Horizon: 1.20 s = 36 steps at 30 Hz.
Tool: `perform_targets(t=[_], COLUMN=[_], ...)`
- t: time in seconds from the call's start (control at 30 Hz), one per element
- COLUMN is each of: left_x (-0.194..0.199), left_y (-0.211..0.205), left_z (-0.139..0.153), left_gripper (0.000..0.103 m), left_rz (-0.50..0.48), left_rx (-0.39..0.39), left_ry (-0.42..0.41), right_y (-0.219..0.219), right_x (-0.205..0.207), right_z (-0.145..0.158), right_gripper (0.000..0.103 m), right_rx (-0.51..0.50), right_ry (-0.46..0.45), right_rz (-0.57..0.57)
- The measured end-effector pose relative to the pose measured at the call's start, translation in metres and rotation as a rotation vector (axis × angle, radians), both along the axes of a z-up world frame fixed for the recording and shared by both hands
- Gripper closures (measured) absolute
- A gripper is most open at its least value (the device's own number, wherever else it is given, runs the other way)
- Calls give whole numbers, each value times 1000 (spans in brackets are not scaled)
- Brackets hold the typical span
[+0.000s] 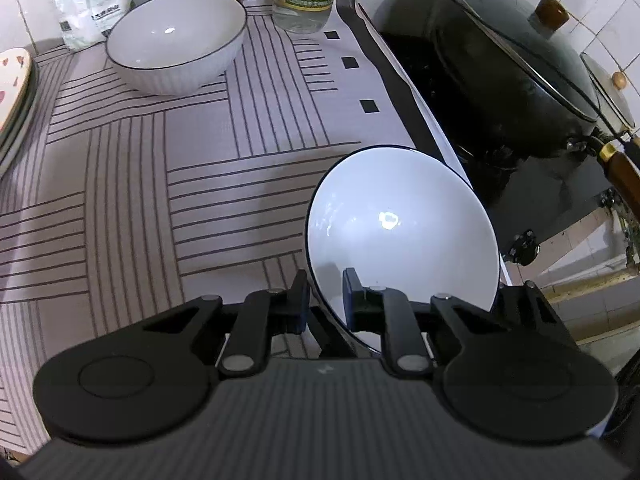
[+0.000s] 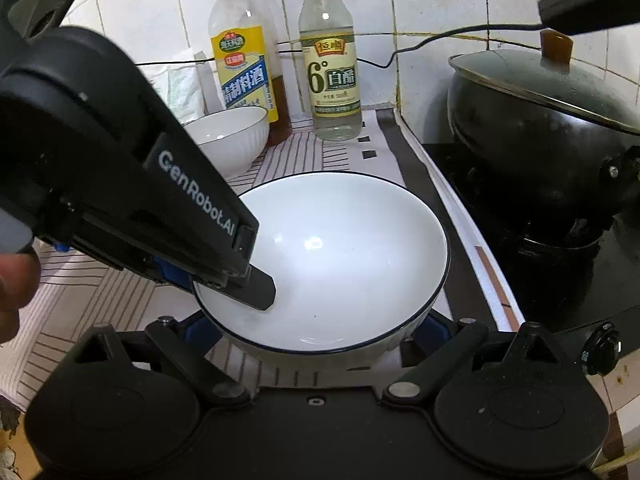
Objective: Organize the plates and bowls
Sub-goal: 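Carry the second bowl over the first bowl, lower it in, open left gripper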
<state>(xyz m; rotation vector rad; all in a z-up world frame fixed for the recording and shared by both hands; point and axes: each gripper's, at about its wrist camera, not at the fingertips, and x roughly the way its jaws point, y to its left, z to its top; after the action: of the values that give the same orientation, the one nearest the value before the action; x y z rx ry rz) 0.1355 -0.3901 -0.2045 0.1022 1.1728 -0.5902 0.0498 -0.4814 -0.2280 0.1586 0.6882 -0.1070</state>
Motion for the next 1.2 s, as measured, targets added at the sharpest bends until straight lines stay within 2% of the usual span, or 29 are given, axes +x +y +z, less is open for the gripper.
perform_targets(t=[0.13,0.47,0.77,0.9,1.2], left_x=[0,-10,-16,-20,-21], left_y=[13,50,100,128,210], left_z=[10,40,60,65,79], left_gripper=[87,87,87,87,87], left_rz=[13,35,106,164,327], left_rx=[-2,56,92,133,141], left_ry=[5,-44,-61,-85,-101], right_y=[10,48,91,113,174], right_x=[-2,-6,-7,-2,16], right_z=[8,31,50,53,67], right_gripper=[5,5,5,5,5], right_rx=[-7,-33,-46,-16,-12], right_ry=[-11,-40,-72,-73,-87], right_rz=[22,94,198,247,420])
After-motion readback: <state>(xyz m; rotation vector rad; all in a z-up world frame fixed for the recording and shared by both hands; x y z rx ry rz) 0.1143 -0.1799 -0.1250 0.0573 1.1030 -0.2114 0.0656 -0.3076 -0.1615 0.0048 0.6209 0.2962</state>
